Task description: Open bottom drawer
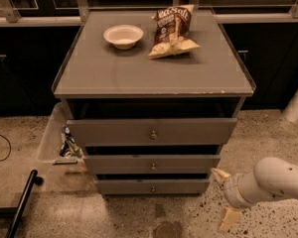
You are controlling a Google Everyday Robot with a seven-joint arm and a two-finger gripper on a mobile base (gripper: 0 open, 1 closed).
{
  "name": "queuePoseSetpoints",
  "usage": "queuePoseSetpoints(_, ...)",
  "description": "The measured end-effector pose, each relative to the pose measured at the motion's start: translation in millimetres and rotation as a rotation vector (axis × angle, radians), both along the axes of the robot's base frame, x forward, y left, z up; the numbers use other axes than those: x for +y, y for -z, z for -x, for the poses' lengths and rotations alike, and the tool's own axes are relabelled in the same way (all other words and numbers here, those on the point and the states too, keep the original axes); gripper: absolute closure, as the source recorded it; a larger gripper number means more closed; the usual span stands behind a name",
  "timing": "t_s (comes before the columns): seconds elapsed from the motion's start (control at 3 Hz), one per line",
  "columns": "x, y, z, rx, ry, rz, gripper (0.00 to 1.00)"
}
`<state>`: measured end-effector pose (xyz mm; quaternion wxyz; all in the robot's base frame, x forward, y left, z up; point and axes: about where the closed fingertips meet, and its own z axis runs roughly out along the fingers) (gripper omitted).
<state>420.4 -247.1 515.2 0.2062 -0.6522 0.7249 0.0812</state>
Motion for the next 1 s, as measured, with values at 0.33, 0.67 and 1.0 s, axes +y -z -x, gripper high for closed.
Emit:
queuePoseSetpoints(0.33, -2, 49, -14, -0.041, -0.002, -0.012, 0.0)
queuePoseSetpoints(0.67, -6, 90, -28, -0.108, -0.033, -0.015, 0.0)
queuePoseSetpoints(1.0, -23, 146, -55, -0.129, -0.038, -0.018, 0.0)
